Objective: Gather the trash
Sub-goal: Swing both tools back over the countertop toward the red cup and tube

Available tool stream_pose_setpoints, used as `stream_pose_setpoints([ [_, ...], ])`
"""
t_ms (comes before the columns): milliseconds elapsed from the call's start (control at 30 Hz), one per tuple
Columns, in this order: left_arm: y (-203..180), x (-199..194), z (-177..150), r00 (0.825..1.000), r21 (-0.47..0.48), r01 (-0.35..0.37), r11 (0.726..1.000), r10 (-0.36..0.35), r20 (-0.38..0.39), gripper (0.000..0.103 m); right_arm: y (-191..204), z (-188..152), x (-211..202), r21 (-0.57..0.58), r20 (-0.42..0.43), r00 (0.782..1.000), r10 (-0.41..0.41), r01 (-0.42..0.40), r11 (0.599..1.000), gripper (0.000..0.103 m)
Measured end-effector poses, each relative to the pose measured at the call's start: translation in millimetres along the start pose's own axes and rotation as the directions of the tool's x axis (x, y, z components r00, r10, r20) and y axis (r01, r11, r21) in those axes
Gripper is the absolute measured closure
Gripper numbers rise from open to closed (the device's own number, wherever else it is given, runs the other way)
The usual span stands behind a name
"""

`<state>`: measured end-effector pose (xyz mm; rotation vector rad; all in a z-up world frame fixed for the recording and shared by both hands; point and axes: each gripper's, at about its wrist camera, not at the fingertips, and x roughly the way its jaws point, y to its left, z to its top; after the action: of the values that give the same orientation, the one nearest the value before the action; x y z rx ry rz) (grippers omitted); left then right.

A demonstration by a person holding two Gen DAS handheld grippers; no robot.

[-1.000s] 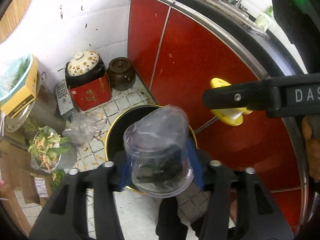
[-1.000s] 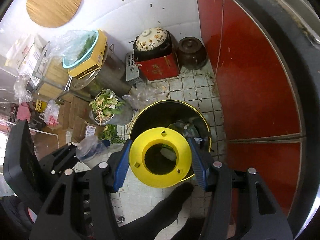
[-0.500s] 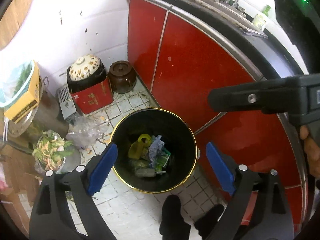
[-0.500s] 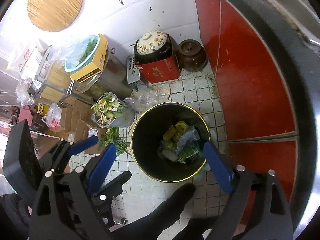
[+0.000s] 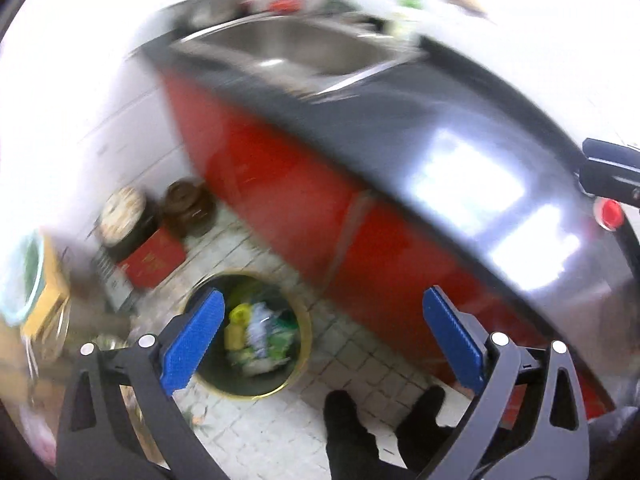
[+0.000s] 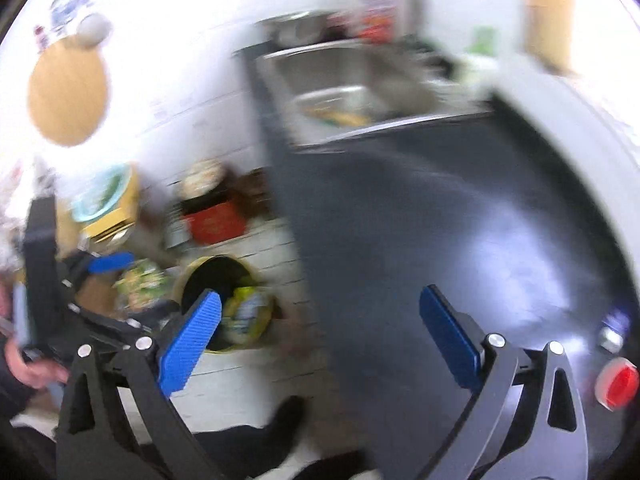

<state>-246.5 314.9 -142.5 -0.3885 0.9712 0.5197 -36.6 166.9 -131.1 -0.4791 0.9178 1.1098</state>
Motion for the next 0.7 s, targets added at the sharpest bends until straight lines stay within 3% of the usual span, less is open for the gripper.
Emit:
stream_pose_setpoints([
  [167, -103.4, -9.2, 38.7, 0.991, 0.192, 0.119, 0.974, -0.130, 0.042, 0.007, -91.5, -51.8, -71.8, 0.202, 0.038, 0.982, -0.186, 0.175, 0.964, 0.007],
  [367, -230.4, -15.2, 59.0, 0.955, 0.348, 0.267, 0.899, -0.295, 0.029, 0.007, -180.2, -134.4, -151.2, 0.436, 0.003, 0.929, -0.371, 0.333, 0.836, 0.007],
  [500, -300.7, -21.2, 54.3, 0.942, 0.439, 0.302, 0.846, -0.336, 0.000, 0.007, -207.3, -180.4, -188.2, 0.542, -0.012, 0.903, -0.429, 0.366, 0.756, 0.007],
  [700, -360.0, -27.4, 37.4, 0.930, 0.555, 0.317, 0.769, -0.366, -0.024, 0.007, -229.8, -218.9, -211.1, 0.616, -0.016, 0.895, -0.446, 0.360, 0.701, 0.007],
])
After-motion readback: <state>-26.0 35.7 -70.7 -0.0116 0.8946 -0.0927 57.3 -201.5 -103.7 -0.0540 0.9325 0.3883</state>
